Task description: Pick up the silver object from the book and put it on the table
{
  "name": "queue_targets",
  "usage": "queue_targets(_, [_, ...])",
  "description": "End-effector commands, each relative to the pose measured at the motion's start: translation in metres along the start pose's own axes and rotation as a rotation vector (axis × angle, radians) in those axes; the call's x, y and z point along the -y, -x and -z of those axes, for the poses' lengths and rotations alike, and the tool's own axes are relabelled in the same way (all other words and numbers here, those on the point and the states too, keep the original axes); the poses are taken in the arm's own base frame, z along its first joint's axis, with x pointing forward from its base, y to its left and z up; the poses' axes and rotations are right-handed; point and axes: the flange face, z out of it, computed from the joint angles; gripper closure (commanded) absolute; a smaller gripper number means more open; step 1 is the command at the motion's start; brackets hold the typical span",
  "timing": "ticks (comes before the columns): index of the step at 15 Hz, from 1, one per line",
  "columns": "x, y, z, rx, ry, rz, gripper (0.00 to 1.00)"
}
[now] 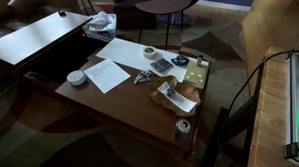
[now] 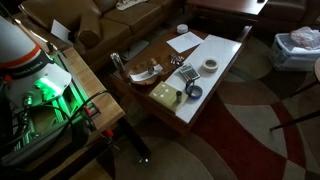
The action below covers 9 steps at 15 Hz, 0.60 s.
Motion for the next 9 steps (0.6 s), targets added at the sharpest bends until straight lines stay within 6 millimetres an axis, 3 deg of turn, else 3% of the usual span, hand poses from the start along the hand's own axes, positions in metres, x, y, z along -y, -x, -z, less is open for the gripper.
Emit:
queue_targets(1, [-0.062,-0.028,-0.075,-0.001,0.132,-0.142,0.0])
queue_targets(4, [-0.127,-0.035,-0.139,0.042,0.258,-0.266,0.0])
queue_targets(6, [-0.157,-0.03,-0.173,0.125,0.32,-0.35,0.0])
queue_targets(7, [-0.159,-0.026,-0.181,0.196,0.314,-0.376,0.0])
queue_targets(8, [-0.157,-0.024,-0.161,0.126,0.294,-0.329,0.0])
queue_targets(9, [-0.164,-0.022,-0.174,0.156,0.307,-0.353,0.0])
